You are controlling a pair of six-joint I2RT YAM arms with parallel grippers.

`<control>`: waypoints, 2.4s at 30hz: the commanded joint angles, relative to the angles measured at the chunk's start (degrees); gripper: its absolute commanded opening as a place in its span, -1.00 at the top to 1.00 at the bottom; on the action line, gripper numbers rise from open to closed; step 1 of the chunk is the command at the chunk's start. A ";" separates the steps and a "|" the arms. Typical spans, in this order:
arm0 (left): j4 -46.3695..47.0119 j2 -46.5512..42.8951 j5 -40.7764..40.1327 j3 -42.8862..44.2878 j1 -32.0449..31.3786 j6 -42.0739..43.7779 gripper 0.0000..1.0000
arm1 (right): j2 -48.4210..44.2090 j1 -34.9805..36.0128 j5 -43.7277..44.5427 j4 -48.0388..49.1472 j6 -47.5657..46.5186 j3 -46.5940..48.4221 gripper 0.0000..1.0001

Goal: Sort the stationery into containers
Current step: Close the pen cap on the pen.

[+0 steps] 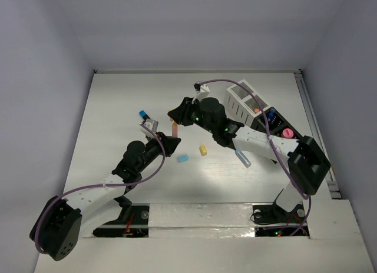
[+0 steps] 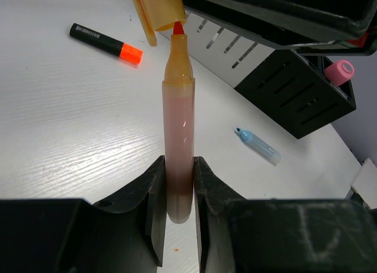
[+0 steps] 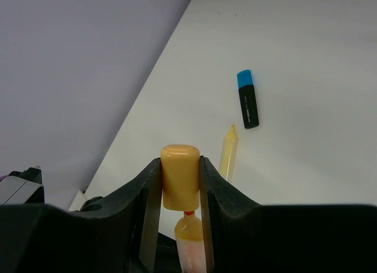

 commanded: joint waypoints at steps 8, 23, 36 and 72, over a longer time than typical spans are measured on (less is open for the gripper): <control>1.64 -3.50 -2.01 0.72 0.36 -0.39 1.00 | -2.94 1.37 2.48 4.91 0.31 -2.20 0.84; -0.03 -5.18 -4.65 0.55 0.36 -0.83 1.00 | -3.12 6.81 11.35 10.45 -2.59 -5.45 0.86; -0.38 -10.19 -6.32 -0.95 0.36 -1.00 1.00 | -2.41 9.63 13.39 13.70 -1.44 -8.09 0.88; -1.44 -14.94 -4.56 -0.33 0.89 -1.97 1.00 | -5.40 9.63 -7.01 6.06 -5.23 -21.70 1.00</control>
